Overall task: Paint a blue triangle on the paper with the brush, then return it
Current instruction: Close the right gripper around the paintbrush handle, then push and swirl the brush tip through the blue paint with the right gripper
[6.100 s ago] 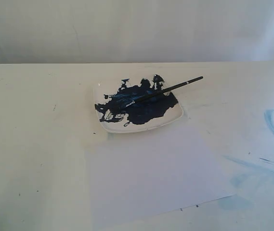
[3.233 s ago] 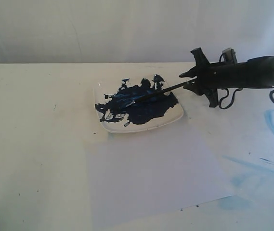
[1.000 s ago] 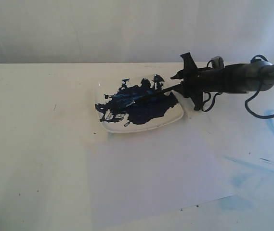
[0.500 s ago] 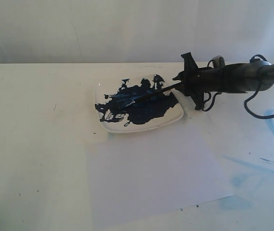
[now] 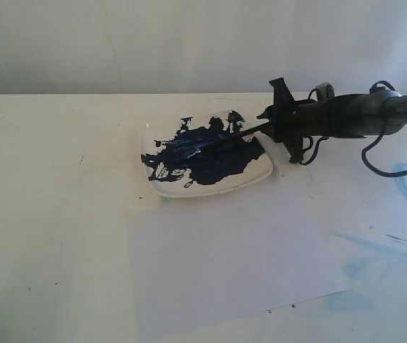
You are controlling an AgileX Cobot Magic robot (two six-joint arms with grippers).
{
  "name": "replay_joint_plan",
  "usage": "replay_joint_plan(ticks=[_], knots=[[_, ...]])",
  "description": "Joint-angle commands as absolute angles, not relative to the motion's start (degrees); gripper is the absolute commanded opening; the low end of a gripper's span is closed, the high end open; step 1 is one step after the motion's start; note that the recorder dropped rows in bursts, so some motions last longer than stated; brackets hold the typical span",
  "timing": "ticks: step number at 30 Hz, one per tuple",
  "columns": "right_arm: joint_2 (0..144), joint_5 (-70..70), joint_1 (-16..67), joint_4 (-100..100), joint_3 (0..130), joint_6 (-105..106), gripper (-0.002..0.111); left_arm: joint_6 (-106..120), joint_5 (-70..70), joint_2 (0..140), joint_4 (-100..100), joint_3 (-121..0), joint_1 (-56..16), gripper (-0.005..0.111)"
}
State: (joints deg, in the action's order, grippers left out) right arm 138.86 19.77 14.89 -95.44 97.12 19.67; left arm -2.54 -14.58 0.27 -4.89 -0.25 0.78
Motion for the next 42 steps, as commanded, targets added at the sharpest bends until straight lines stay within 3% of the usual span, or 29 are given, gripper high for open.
replay_joint_plan(ticks=[1,7,18,27,42], knots=[[139.53,18.13,14.92,-94.67,96.91,20.12,0.028,-2.6,-14.59,0.0,-5.06,0.0,0.56,0.0],[139.53,18.13,14.92,-94.67,96.91,20.25,0.013,-2.6,-14.59,0.0,-5.06,0.0,0.56,0.0],[139.53,18.13,14.92,-94.56,96.91,20.5,0.013,-2.6,-14.59,0.0,-5.06,0.0,0.56,0.0],[139.53,18.13,14.92,-94.56,96.91,20.38,0.0,-2.6,-14.59,0.0,-5.06,0.0,0.56,0.0],[135.92,17.82,14.92,-91.24,96.91,23.73,0.0,-2.6,-14.59,0.0,-5.06,0.0,0.56,0.0]])
